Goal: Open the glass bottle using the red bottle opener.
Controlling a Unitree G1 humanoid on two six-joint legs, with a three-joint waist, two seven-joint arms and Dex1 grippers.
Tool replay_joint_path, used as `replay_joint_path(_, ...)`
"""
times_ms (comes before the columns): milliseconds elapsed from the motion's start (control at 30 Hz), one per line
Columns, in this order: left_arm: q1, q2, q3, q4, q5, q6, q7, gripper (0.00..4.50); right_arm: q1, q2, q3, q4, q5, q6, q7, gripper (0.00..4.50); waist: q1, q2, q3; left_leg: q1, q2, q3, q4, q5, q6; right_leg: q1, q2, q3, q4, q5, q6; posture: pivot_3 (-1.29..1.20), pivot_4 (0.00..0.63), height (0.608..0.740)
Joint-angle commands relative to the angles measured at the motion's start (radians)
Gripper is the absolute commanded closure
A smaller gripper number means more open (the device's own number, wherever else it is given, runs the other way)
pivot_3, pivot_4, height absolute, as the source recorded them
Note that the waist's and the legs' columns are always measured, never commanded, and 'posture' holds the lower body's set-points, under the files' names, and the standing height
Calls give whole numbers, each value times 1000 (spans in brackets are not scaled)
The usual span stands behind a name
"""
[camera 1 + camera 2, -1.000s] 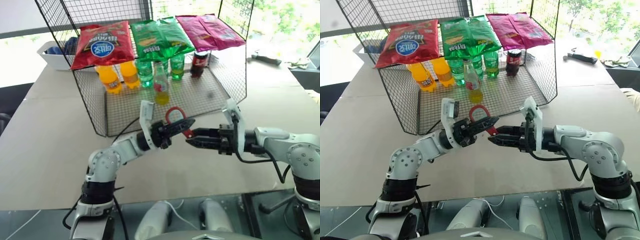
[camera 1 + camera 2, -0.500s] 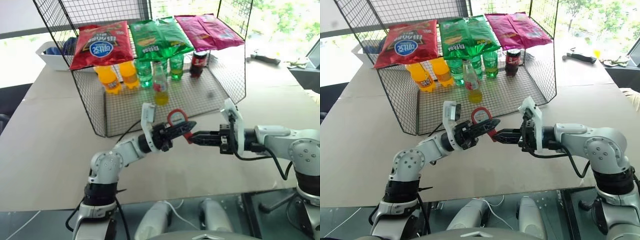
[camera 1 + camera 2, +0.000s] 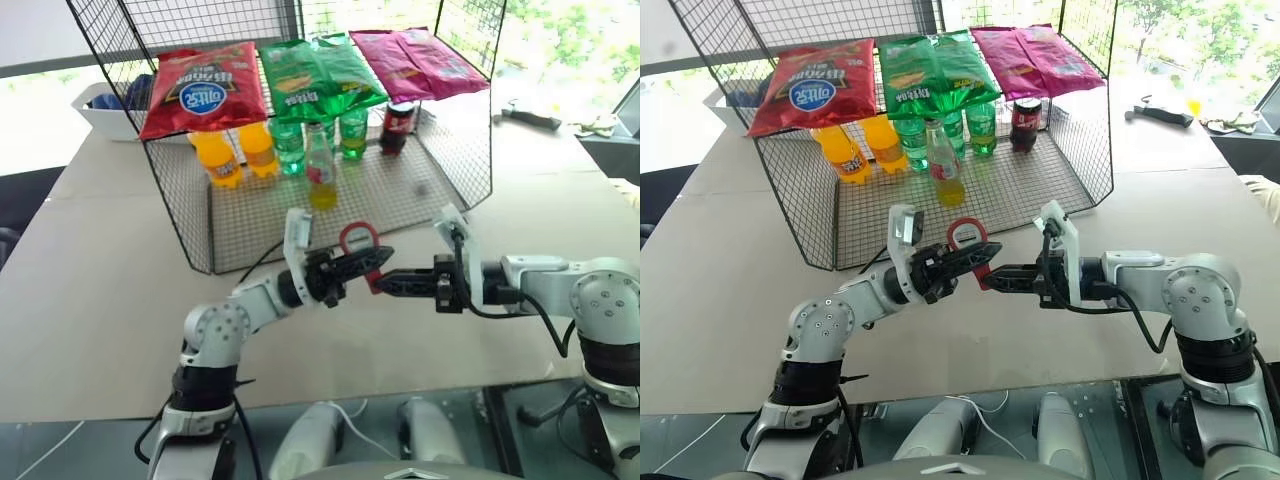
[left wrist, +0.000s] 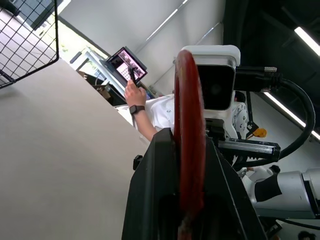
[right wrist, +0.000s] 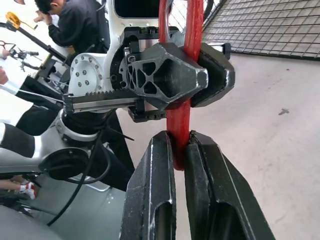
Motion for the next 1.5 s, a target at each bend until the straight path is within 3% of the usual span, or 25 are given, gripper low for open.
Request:
replay_joint_path(33,-10,-17,-19,-35,15,-28,6,2514,-7,20,18,-42,105,15,5,4500,0,0,0,0,0,0,0,0,0,0,0,0,0,0,0,0,150,740)
replay_joint_path(100,-13,-31,-6,-24,19,-38,32,1497,-7,12,5,-34,119,16,-1,4500,0,0,0,0,0,0,0,0,0,0,0,0,0,0,0,0,150,740)
replay_joint_path(133,-15,-33,-1,-21,18,-41,38,1207,-5,1,-4,-29,121,16,-1,4500,0,0,0,0,0,0,0,0,0,0,0,0,0,0,0,0,150,740)
replay_joint_path(167,-15,-35,7,-21,17,-44,45,1216,-1,-15,-16,-26,121,15,-1,4500,0,0,0,0,0,0,0,0,0,0,0,0,0,0,0,0,150,740)
replay_joint_path(233,-13,-33,21,-26,6,-42,49,410,8,-42,-34,-23,124,12,-4,4500,2,0,0,0,-1,0,0,0,0,0,-1,0,0,0,0,0,150,740)
replay_joint_path(600,20,-18,57,-48,-29,-42,49,410,51,-124,-110,-14,63,-71,-32,4500,1,0,0,0,0,0,0,0,0,0,0,0,0,0,0,0,150,740)
replay_joint_path(1067,-2,-36,50,-24,-93,-9,23,410,58,-169,-64,-66,-15,-110,102,4500,1,0,0,0,0,0,0,0,0,0,0,0,0,0,0,0,150,740)
replay_joint_path(1167,-3,-37,51,-21,-103,-3,23,1242,58,-171,-58,-76,-15,-110,125,4500,1,0,0,0,0,0,0,0,0,0,0,0,0,0,0,0,150,740)
replay_joint_path(1300,-1,-33,51,-18,-128,17,18,2883,60,-164,-54,-82,-14,-116,138,4500,1,0,0,0,0,0,0,0,0,0,0,0,0,0,0,0,150,740)
replay_joint_path(1400,1,-32,52,-16,-131,18,23,4413,60,-164,-55,-81,-15,-119,141,4500,1,0,0,0,0,0,0,0,0,0,0,0,0,0,0,0,150,740)
replay_joint_path(1500,3,-33,53,-14,-129,18,25,4413,63,-162,-56,-82,-14,-124,143,4500,1,0,0,0,0,0,0,0,0,0,0,0,0,0,0,0,150,740)
